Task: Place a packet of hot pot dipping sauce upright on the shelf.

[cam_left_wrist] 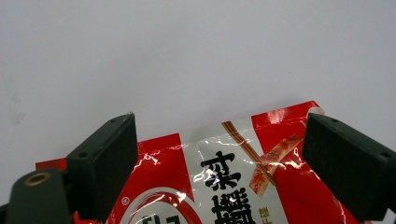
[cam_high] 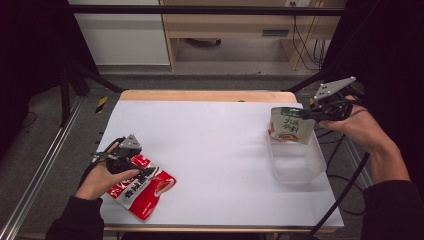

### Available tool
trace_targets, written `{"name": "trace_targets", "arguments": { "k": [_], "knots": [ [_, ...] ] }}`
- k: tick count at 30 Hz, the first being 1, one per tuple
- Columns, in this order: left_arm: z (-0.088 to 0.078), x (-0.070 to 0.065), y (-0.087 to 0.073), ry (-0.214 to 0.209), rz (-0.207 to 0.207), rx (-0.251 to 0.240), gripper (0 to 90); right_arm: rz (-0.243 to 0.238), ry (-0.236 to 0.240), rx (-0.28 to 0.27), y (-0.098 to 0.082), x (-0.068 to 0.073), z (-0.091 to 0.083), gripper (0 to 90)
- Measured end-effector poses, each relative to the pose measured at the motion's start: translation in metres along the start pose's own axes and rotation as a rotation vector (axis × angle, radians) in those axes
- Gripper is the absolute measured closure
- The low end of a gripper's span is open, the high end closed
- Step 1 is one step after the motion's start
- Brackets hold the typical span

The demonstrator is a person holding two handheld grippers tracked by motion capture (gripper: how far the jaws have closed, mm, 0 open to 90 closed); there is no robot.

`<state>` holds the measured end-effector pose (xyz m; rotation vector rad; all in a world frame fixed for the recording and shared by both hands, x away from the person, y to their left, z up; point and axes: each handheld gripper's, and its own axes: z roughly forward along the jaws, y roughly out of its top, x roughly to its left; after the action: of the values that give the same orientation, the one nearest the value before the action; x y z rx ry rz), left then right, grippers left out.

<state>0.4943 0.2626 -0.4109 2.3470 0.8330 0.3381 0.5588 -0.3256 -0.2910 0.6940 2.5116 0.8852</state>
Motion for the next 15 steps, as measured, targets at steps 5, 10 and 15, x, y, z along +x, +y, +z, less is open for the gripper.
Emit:
{"name": "trace_targets", "arguments": {
  "k": [5, 10, 15],
  "knots": [
    [0.000, -0.001, 0.001, -0.001, 0.007, 0.004, 11.0, 0.012, 0.015, 0.004, -0.004, 0.000, 0.002, 90.0],
    [0.000, -0.001, 0.001, 0.000, 0.004, 0.003, 10.9, 0.020, 0.031, 0.015, -0.009, 0.002, 0.007, 90.0],
    [0.000, 0.000, 0.001, 0.000, 0.001, -0.001, 11.0, 0.032, 0.049, 0.023, -0.015, 0.004, 0.013, 90.0]
  ]
}}
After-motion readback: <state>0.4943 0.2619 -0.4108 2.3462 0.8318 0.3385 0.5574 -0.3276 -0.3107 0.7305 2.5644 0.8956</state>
